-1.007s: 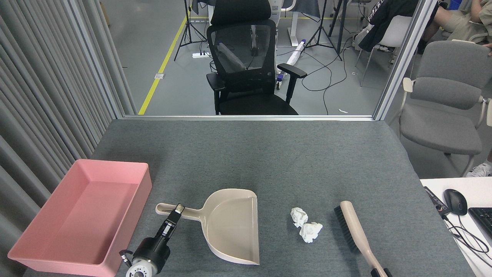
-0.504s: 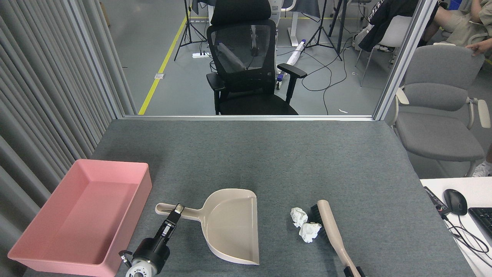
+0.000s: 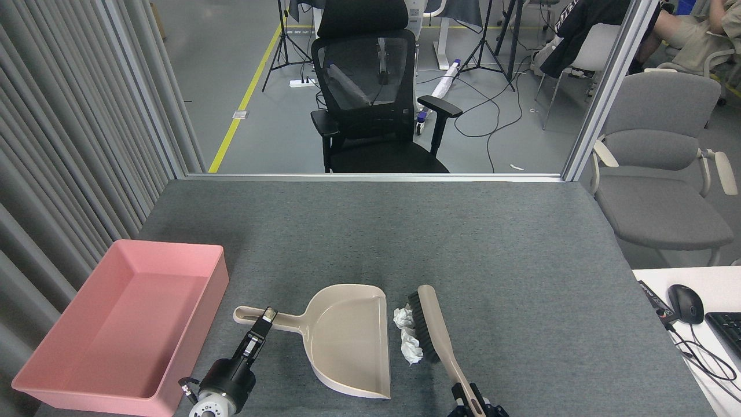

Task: Sweep and dump garbage into bin
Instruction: 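Sweep the paper balls with the brush toward the dustpan mouth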

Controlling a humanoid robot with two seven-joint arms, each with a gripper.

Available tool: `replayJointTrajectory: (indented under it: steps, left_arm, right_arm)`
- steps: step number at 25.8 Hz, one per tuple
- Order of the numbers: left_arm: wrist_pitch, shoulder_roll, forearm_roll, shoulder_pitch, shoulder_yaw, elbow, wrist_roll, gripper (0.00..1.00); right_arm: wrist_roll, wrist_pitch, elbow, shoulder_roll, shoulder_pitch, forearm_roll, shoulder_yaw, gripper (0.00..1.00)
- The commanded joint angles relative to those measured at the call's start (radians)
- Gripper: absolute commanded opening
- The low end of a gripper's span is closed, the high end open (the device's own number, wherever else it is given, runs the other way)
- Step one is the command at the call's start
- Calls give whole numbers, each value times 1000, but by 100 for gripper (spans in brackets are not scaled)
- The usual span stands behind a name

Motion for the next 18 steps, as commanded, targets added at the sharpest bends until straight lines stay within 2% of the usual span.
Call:
replayJointTrajectory:
  steps: [1,4,6,8,11,13,18]
  left_arm:
    - [0,0,0,2,3,-1,0,23]
    - [-1,1,18,10,7,0,0,23]
    - [-1,0,20,11,7,0,0,23]
    - [-1,0,18,11,7,2,0,23]
    - [-1,0,20,11,7,0,0,24]
    - [-1,0,20,11,7,0,0,24]
    - [-1,0,21,11,6,3,1,24]
  right_arm:
    - [-8,62,11,39,-37,-6,102,5]
    - [-9,140,19,61,-79,-12,210,5]
    - [-9,186,-4,61,-89,-43,276,5]
    - [-8,198,-55,55,-84,-83,291,5]
    - [-8,197,-108,23,-67,-106,274,5]
    - [-8,194,-108,-25,-55,-107,220,5]
    - [-5,192,-94,-68,-37,-129,115,5]
